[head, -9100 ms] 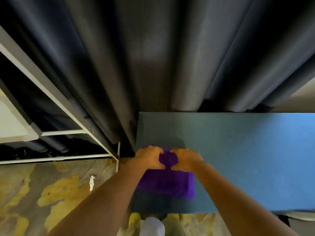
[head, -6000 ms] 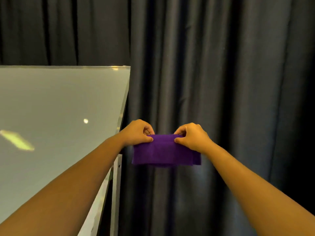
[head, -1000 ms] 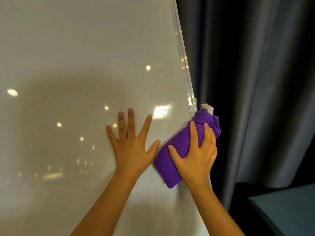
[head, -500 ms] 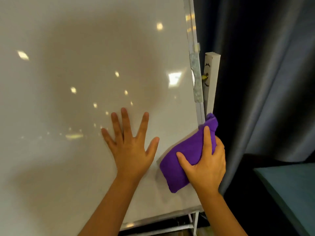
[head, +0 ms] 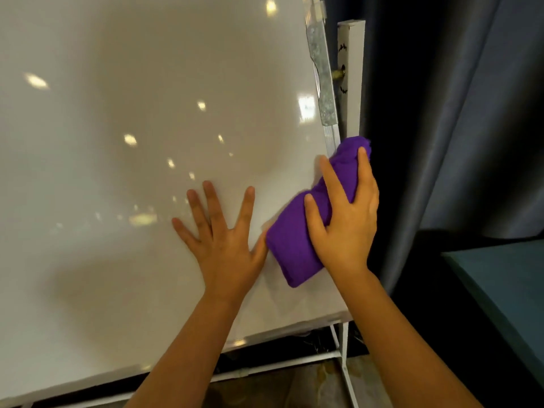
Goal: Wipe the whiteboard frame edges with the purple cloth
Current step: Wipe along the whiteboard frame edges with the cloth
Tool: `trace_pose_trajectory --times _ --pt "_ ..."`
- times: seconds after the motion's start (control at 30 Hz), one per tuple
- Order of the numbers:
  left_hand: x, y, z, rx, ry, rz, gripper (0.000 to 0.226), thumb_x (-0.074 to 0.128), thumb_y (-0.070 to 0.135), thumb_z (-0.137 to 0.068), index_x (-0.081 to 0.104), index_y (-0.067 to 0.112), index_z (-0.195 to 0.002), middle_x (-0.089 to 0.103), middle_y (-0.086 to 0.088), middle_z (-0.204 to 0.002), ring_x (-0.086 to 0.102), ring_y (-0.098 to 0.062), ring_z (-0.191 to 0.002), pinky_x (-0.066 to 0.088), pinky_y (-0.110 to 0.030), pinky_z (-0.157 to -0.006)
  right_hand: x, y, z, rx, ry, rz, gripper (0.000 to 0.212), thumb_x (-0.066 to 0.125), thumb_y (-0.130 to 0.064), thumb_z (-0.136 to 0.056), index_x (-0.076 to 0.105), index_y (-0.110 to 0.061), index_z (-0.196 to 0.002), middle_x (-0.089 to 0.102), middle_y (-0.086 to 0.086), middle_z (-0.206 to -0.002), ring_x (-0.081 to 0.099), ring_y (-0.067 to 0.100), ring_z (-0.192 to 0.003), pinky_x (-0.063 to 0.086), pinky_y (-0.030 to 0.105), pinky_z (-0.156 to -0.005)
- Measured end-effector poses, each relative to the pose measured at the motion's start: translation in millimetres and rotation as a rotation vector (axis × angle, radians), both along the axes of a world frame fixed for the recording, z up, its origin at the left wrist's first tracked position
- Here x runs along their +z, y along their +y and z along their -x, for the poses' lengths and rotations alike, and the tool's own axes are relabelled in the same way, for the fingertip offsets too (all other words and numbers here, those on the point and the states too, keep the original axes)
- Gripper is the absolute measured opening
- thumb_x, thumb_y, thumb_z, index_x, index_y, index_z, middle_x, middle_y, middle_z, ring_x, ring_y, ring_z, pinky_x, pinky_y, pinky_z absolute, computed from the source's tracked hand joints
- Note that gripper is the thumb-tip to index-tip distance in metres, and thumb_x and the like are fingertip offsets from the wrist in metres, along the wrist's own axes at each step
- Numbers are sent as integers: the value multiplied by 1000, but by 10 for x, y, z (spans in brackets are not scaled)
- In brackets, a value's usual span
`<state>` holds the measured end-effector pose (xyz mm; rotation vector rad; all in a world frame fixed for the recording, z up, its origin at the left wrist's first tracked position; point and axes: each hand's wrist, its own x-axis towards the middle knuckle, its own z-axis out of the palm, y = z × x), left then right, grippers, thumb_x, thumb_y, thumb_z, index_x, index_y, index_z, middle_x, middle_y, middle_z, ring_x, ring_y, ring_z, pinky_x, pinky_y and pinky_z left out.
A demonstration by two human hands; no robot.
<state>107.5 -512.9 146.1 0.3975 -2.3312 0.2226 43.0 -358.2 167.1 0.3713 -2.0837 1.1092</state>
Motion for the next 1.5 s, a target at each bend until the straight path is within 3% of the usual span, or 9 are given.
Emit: trace_pose_trajectory --times 0.2,0.43,0.63,0.77,0.9,1.03,1.17,1.33,1.5 --pt "-37 -56 22 14 28 18 74 26 70 -87 4 37 -149 8 -19 -157 1 -40 -143 1 -63 -110 -525 116 -143 33 -100 41 76 53 -66 -71 30 -40 -138 25 -1 -146 40 23 -124 41 32 -83" --pt "-128 -204 -48 -37 58 81 71 31 68 -89 8 37 -149 12 -21 -155 5 -42 -142 1 -63 -110 -1073 121 -396 -30 -154 26 81 50 -69 -69 26 -37 -140 28 3 -141 47 32 -118 47 38 -78" --pt "-153 -309 -155 -87 13 119 73 30 69 -88 5 38 -149 3 -17 -156 0 -40 -143 -1 -62 -110 -1148 23 -556 -99 -174 63 77 50 -65 -72 28 -36 -139 35 12 -142 45 32 -121 49 44 -82" --pt "-145 -508 -246 -180 -88 231 77 24 72 -84 2 37 -149 -2 -12 -157 -6 -35 -144 -4 -64 -109 -819 -88 -457 -146 -126 75 75 48 -63 -75 34 -28 -140 31 13 -146 39 28 -123 39 36 -85" --pt "-148 -733 -317 -291 -148 390 77 27 71 -84 6 37 -149 0 -13 -158 -7 -37 -144 -8 -62 -109 -518 -147 -281 -137 -32 55 77 51 -63 -76 28 -30 -142 31 10 -146 36 18 -121 36 31 -84" --pt "-172 -832 -370 -367 -191 479 81 26 75 -80 2 38 -148 2 -16 -158 -10 -40 -143 -10 -63 -108 -800 -93 -409 -181 -135 69 82 50 -67 -73 17 -38 -143 33 7 -143 43 25 -120 41 34 -81" --pt "-185 -975 -418 -439 -241 594 82 25 77 -79 3 40 -148 1 -17 -158 -10 -41 -143 -8 -65 -107 -1289 -176 -725 -361 -252 115 80 50 -63 -74 22 -33 -143 33 12 -144 38 31 -123 38 44 -94" --pt "-104 -1278 -503 -564 -265 735 75 28 73 -84 14 37 -148 4 -15 -158 2 -39 -144 -2 -66 -108 -1472 -543 -975 -500 -347 407 74 50 -56 -77 32 -27 -142 30 17 -144 33 34 -127 31 42 -102" --pt "-79 -1695 -679 -635 -302 841 69 34 66 -88 22 32 -148 15 -13 -157 12 -34 -144 5 -67 -108 -1425 -1103 -1145 -465 -368 644 72 56 -48 -81 27 -28 -144 12 12 -154 25 28 -136 25 26 -99"
